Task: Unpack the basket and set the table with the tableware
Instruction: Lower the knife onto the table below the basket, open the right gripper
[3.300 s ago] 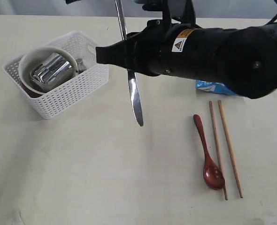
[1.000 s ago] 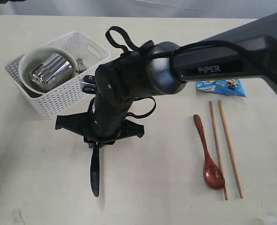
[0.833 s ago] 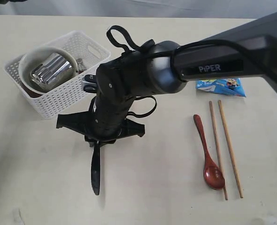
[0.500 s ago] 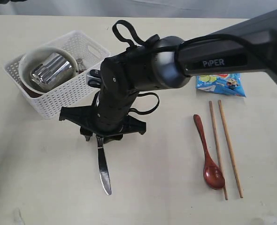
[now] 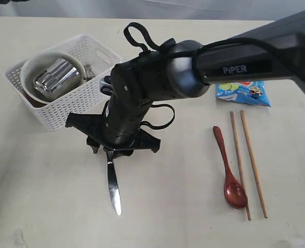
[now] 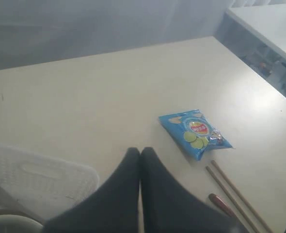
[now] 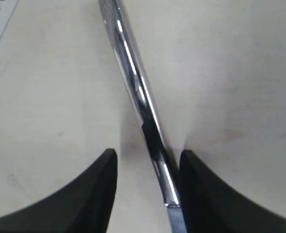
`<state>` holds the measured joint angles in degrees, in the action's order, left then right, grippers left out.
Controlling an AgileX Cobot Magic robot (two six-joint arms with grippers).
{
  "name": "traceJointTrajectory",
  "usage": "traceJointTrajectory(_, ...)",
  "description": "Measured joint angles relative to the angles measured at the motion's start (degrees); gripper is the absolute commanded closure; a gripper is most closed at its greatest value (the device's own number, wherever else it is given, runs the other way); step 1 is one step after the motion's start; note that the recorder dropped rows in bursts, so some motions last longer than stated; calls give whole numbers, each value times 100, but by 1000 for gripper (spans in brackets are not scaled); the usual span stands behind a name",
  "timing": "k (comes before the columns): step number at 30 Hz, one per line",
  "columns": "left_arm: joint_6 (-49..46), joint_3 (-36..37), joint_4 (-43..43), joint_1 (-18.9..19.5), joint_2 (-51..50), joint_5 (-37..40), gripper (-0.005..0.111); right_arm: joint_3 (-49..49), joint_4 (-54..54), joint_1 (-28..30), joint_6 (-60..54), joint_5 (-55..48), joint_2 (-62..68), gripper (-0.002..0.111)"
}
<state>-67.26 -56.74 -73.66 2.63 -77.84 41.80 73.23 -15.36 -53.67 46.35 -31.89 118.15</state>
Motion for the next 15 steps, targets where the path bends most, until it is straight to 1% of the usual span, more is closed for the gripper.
traceJointTrajectory(2, 0, 0, 0, 0, 0, 0, 107, 0, 0, -46, 15, 3, 0, 69)
traceJointTrajectory(6, 0, 0, 0, 0, 0, 0, 107, 0, 0, -209, 15, -51, 0, 82)
traceJointTrajectory(7, 0, 0, 0, 0, 0, 0, 107, 0, 0, -243, 15, -76, 0, 84)
traceJointTrajectory(15, -9, 0, 0, 0, 9, 69, 107, 0, 154, -319, 25, -244, 0, 84)
